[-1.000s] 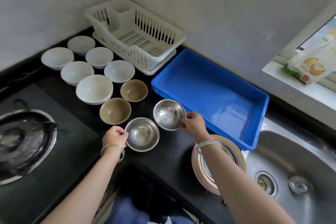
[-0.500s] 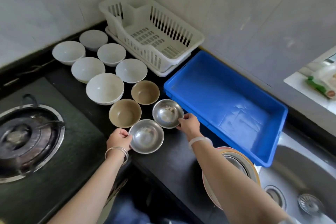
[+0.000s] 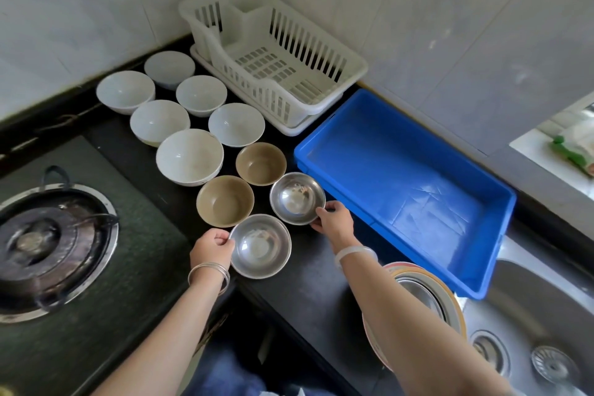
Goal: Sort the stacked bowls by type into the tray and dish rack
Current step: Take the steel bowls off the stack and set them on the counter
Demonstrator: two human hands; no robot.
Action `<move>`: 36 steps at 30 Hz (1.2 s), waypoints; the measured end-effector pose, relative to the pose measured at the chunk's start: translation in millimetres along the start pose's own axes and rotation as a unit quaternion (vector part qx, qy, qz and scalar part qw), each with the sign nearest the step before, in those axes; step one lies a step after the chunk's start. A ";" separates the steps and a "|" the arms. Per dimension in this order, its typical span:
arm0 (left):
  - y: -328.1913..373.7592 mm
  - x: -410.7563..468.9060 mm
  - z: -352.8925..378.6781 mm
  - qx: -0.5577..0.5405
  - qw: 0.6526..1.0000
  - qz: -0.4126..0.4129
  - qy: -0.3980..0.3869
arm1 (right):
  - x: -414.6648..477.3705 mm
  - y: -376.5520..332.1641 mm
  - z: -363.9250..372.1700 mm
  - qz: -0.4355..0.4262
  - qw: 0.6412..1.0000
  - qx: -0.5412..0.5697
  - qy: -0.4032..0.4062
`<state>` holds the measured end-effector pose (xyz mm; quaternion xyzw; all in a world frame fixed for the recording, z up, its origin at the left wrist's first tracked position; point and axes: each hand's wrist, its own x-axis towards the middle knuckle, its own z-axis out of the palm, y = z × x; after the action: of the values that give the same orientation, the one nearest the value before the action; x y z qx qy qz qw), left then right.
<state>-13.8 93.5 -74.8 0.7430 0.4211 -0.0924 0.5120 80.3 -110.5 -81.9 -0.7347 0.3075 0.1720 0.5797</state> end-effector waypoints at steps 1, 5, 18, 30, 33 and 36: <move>0.1 -0.6 0.1 0.002 1.000 0.003 0.000 | 0.1 0.3 -0.6 0.002 1.000 -0.004 -0.004; 1.1 -4.4 0.8 0.008 1.000 0.013 0.003 | -1.6 2.0 -4.7 0.014 0.999 -0.013 -0.031; 19.3 -51.4 8.2 0.093 0.986 0.133 0.037 | -58.1 1.1 -76.1 -0.108 0.994 -0.025 0.001; 31.1 -148.7 135.7 0.178 0.923 0.262 -0.219 | -115.3 103.7 -220.1 -0.104 0.921 -0.250 0.280; 30.4 -164.2 155.2 0.210 0.905 0.271 -0.251 | -121.5 120.6 -219.5 -0.071 0.931 -0.263 0.243; 29.1 -170.3 163.6 0.256 0.887 0.290 -0.252 | -121.4 125.7 -212.3 -0.075 0.932 -0.268 0.231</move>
<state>-51.8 -137.6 -33.2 0.8888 0.0053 -0.2284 0.3973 -114.8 -300.5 -44.7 -0.9031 0.3196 0.0292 0.2853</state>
